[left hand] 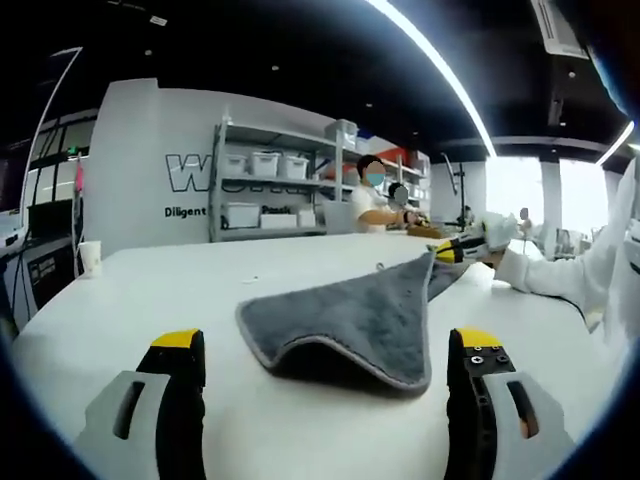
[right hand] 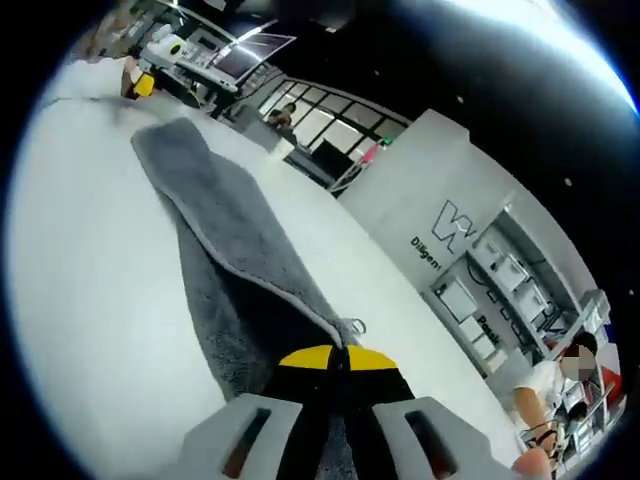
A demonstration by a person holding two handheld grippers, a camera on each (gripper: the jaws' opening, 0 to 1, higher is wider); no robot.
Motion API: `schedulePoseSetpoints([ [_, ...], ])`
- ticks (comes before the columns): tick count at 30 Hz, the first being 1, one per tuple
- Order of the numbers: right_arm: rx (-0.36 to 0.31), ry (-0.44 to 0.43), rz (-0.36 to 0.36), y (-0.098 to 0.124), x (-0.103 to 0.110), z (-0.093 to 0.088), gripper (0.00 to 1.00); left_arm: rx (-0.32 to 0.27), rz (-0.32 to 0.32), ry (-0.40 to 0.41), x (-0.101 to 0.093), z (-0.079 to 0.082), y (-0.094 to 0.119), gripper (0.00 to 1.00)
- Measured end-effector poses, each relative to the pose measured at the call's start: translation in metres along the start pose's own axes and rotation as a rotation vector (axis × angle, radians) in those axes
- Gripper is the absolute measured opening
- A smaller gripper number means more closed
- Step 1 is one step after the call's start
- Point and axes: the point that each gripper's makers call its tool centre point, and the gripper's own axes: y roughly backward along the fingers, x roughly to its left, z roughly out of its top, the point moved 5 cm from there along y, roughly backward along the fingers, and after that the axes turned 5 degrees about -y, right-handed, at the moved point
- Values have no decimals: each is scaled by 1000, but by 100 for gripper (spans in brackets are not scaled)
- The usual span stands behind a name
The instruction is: Open the folded towel by lifting each exposed corner and separating the folded layers until the towel lies flat within the target outline without major curled edges
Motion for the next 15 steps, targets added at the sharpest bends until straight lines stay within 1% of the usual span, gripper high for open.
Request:
schedulePoseSetpoints([
  [8,-13,-29,11,22,7,3,0,-7,-4,4,0,1,0,100],
  [15,-10,-59,31,38,16,0,0,-4,-5,5,-1,1,0,100],
])
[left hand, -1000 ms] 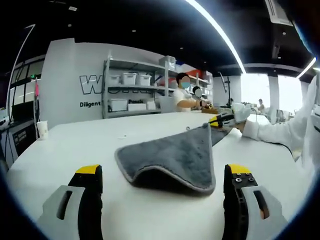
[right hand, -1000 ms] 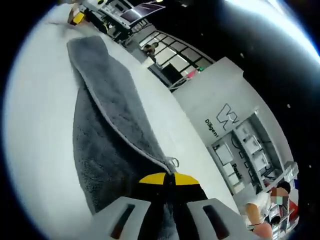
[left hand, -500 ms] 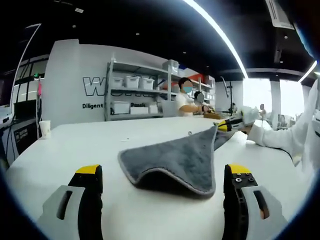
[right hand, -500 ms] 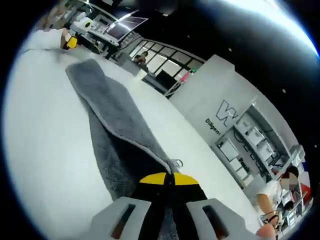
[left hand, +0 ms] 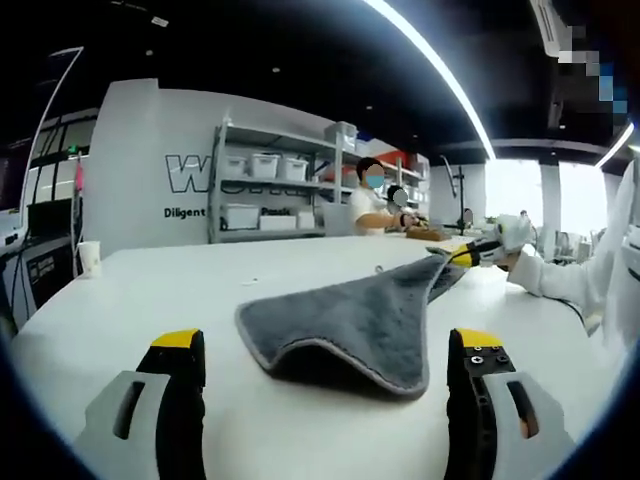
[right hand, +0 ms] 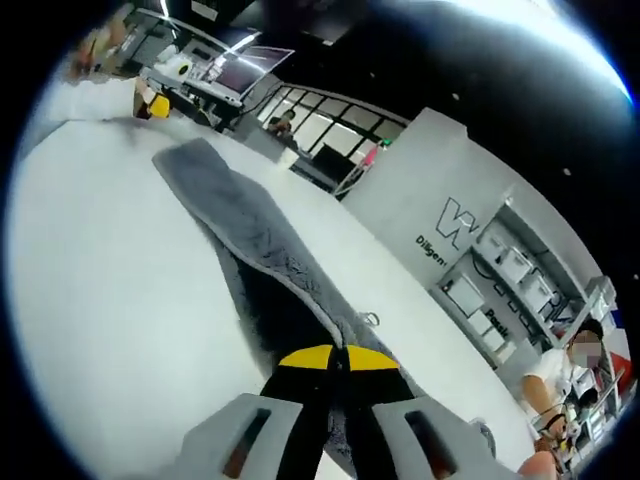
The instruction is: Open the folded towel by lifting each exposed corner and separating the folded layers until the towel lies flat within the target outline without major curled edges
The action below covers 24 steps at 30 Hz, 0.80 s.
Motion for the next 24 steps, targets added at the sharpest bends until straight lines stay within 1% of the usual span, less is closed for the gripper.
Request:
schedulePoseSetpoints([
  [4,-3,-22,12,13,6,-2,0,-1,-2,0,-1,0,0,100],
  [10,-2,-31,20,29,15,-4,0,3,-1,2,-2,-1,0,100],
  [15,17,-13,35,40,26,-8,0,5,1,5,-1,-2,1,100],
  [19,25,-14,49,48,35,-10,0,1,3,10,1,-2,1,100],
  [24,29,-7,51,57,42,-11,0,9,8,12,1,-3,1,100],
])
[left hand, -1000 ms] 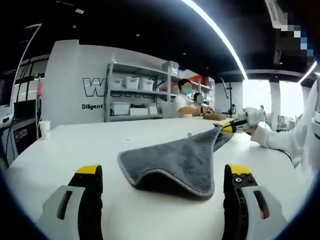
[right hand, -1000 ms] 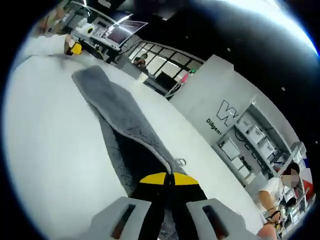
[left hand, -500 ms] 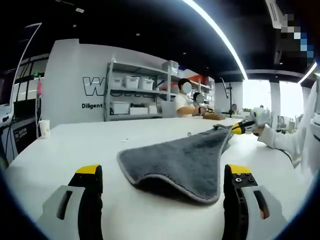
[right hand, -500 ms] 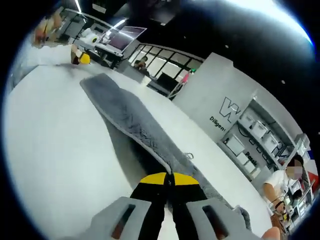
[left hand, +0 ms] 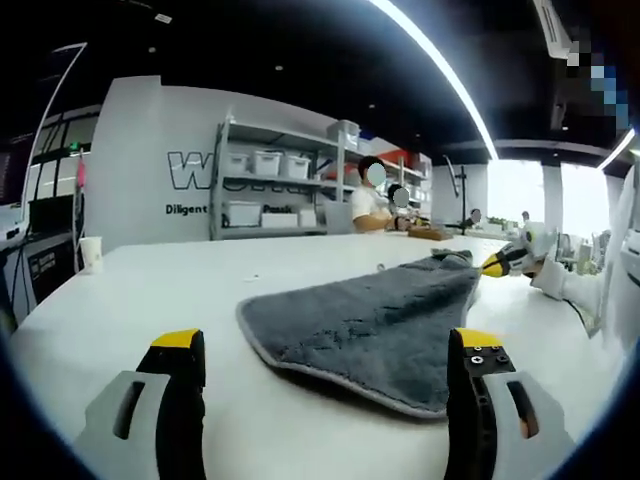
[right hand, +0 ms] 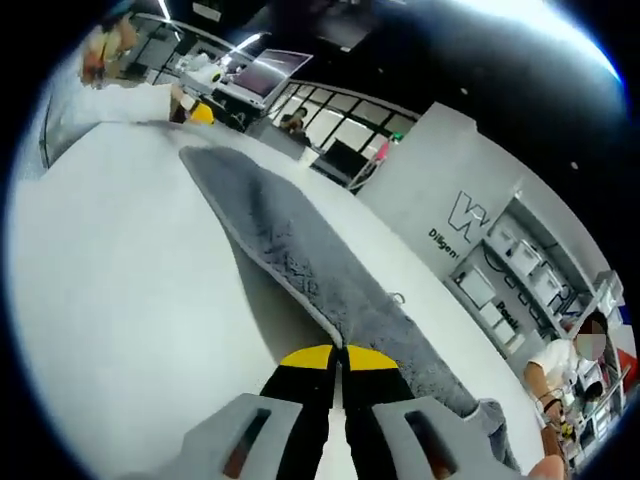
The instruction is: Open the folded towel by lifting each exposed corner and separating the folded layers until the towel lies flat within the target outline without major curled edges
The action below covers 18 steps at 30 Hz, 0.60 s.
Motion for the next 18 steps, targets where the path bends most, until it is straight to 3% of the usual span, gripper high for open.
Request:
schedulePoseSetpoints([
  [8,11,-31,12,14,14,-5,0,6,4,5,0,-2,0,100],
  [18,36,-11,16,25,30,-6,0,10,8,6,2,-3,-1,100],
])
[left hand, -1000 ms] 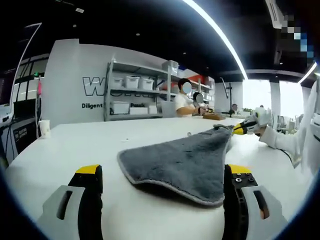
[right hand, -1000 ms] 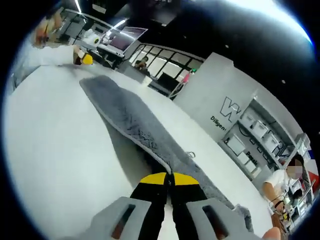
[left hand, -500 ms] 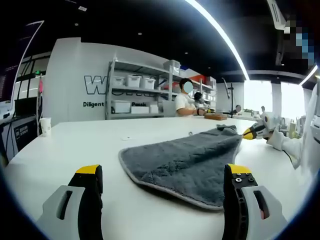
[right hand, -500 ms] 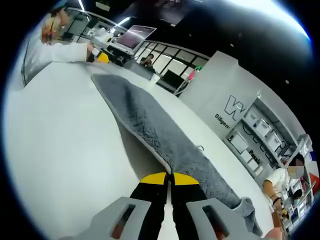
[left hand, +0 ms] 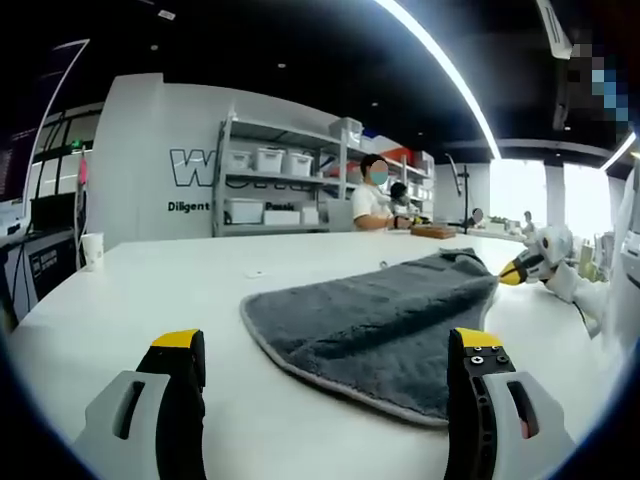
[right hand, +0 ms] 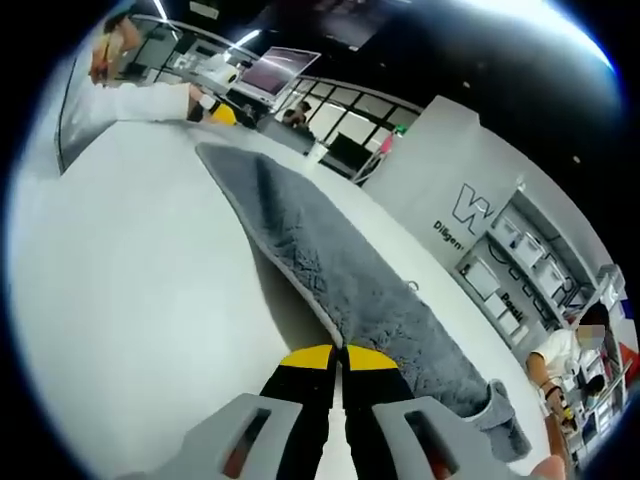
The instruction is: Open the folded towel by lifting each exposed corner and separating the folded layers until the towel lies flat within the target outline without major curled edges
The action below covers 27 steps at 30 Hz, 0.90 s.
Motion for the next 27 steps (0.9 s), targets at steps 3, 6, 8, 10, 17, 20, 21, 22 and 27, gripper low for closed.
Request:
schedulePoseSetpoints([
  [3,4,12,-2,2,3,1,0,1,0,-1,0,0,0,100],
  [6,8,13,4,3,5,1,0,4,1,2,0,-1,0,100],
  [8,9,12,6,4,7,1,0,4,1,1,0,-1,-1,100],
  [10,10,10,9,6,9,1,0,4,1,1,0,-1,0,100],
  [17,35,-12,33,14,22,-4,0,6,1,2,0,-1,0,100],
  [20,20,-13,20,23,28,-5,0,3,0,3,-1,-1,-1,100],
  [21,27,-12,23,25,30,-5,0,3,-1,3,-1,-1,-1,100],
  [22,26,-16,19,28,30,-6,0,3,-1,3,-1,-1,-1,100],
  [27,22,-30,15,32,34,-6,0,2,-3,3,-1,-1,-1,100],
])
